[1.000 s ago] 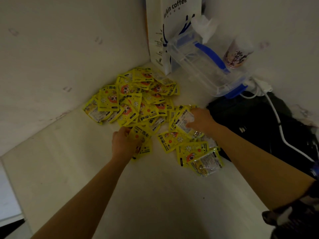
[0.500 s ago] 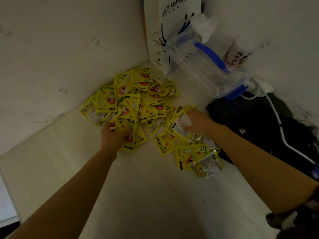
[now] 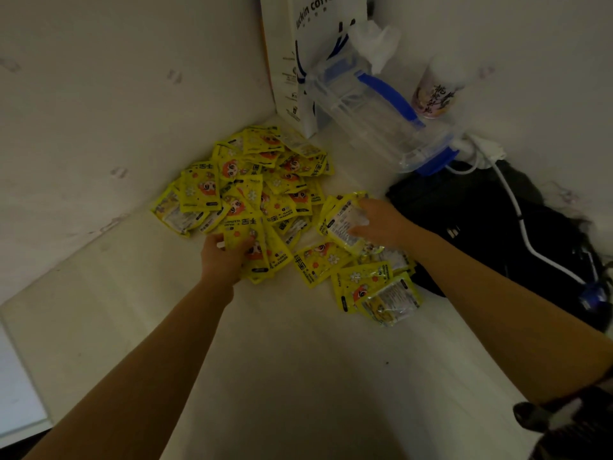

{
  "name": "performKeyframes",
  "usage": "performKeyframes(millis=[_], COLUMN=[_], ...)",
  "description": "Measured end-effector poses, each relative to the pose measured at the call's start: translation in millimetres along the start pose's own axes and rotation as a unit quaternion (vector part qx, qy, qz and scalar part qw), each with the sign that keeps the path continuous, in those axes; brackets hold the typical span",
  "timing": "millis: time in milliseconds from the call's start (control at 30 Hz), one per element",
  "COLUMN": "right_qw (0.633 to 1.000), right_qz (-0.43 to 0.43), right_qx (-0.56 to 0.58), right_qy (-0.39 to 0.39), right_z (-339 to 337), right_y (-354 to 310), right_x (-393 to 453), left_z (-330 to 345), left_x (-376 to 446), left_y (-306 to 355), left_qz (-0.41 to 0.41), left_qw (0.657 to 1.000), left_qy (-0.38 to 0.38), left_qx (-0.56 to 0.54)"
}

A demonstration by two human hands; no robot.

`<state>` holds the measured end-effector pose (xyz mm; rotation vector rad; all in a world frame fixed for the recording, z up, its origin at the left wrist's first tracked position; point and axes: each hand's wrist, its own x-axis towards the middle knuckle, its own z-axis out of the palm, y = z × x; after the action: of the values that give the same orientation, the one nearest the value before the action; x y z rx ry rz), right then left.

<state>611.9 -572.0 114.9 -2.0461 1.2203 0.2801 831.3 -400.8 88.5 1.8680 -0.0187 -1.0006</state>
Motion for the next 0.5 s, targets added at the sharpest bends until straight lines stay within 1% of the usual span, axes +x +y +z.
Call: performKeyframes(millis=[133, 233, 367, 500], right_qw=[0.993, 0.983, 0.949, 0.911], right_qz=[0.016, 0.050, 0.107, 0.162], right_qx=[0.097, 0.130, 0.227, 0.288], right_qy=[0.061, 0.121, 0.191, 0.246], right_z=[5, 20, 59, 110], right_y=[-6, -10, -11, -14], right_x=[-41, -75, -129, -189], left_z=[1, -4, -19, -38], left_x=[-21, -39, -70, -103], left_y=[-4, -14, -35, -63], left_qz=[0.045, 0.077, 0.086, 0.107], left_qw=[0.999, 0.995, 0.990, 0.979], left_qy=[-0.019, -0.043, -0.086, -0.132], left_qx=[0.022, 0.047, 0.074, 0.113])
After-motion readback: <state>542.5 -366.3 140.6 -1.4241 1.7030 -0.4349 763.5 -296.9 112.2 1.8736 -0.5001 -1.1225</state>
